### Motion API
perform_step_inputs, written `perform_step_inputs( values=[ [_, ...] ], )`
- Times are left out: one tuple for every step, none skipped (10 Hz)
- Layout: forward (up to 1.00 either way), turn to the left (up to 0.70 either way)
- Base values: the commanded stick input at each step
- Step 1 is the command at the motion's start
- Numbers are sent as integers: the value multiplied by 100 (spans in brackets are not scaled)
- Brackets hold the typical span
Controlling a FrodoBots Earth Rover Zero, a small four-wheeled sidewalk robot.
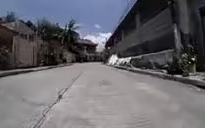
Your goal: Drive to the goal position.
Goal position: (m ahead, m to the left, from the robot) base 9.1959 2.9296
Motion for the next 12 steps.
perform_step_inputs(
  values=[
    [100,-27],
    [100,-27],
    [100,-27],
    [100,-26],
    [100,0],
    [100,13],
    [100,13],
    [100,13],
    [100,13],
    [100,13],
    [100,13],
    [100,13]
  ],
)
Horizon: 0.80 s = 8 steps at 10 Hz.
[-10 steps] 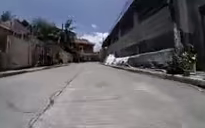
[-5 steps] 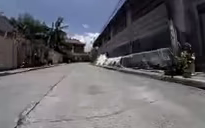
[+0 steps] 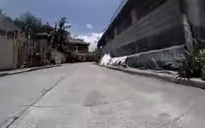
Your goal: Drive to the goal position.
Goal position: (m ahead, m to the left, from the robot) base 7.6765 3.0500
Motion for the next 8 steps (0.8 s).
perform_step_inputs(
  values=[
    [100,13],
    [100,13],
    [100,13],
    [100,13],
    [100,11],
    [100,7],
    [100,3],
    [100,4]
  ],
)
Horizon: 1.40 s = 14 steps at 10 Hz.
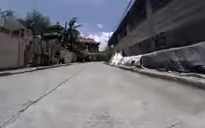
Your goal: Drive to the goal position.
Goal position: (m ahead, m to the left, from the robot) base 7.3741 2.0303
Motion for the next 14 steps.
perform_step_inputs(
  values=[
    [100,5],
    [100,6],
    [100,7],
    [100,7],
    [100,8],
    [100,11],
    [100,13],
    [100,13],
    [100,13],
    [100,13],
    [100,13],
    [100,1],
    [100,-11],
    [100,-22]
  ],
)
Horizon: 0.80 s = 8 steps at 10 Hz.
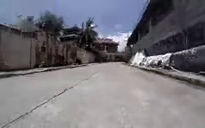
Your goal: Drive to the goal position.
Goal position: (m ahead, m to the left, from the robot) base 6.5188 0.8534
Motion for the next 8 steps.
perform_step_inputs(
  values=[
    [100,-27],
    [100,-27],
    [100,-27],
    [100,-27],
    [100,-27],
    [100,-27],
    [100,-27],
    [100,-27]
  ],
)
